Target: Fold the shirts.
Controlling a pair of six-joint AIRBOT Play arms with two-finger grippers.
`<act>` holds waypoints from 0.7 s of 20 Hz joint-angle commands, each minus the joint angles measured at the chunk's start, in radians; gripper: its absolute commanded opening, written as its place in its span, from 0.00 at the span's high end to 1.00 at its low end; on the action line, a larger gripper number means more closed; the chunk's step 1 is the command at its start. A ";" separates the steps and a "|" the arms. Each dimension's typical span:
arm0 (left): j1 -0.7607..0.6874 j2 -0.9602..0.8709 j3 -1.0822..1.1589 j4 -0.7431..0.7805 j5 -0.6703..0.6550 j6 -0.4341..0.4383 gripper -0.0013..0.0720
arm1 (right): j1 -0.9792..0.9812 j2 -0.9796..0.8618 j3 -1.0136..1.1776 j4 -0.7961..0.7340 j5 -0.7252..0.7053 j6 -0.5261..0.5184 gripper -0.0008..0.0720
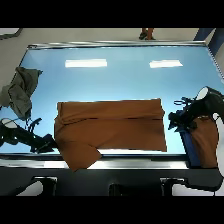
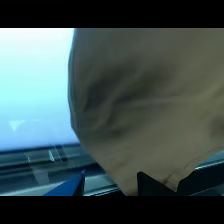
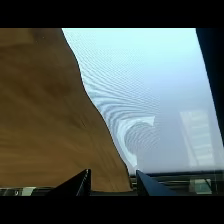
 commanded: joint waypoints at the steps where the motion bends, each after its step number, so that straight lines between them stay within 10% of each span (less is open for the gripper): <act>1: 0.002 0.086 -0.180 -0.063 0.069 0.019 0.46 | -0.004 0.055 -0.076 0.004 -0.035 -0.016 0.47; 7: -0.005 0.084 -0.220 -0.089 0.161 -0.005 0.49 | -0.004 0.058 -0.076 0.001 -0.024 -0.016 0.47; 14: -0.055 0.082 -0.220 -0.088 0.212 -0.018 0.94 | -0.004 0.130 -0.236 0.007 -0.075 -0.016 0.43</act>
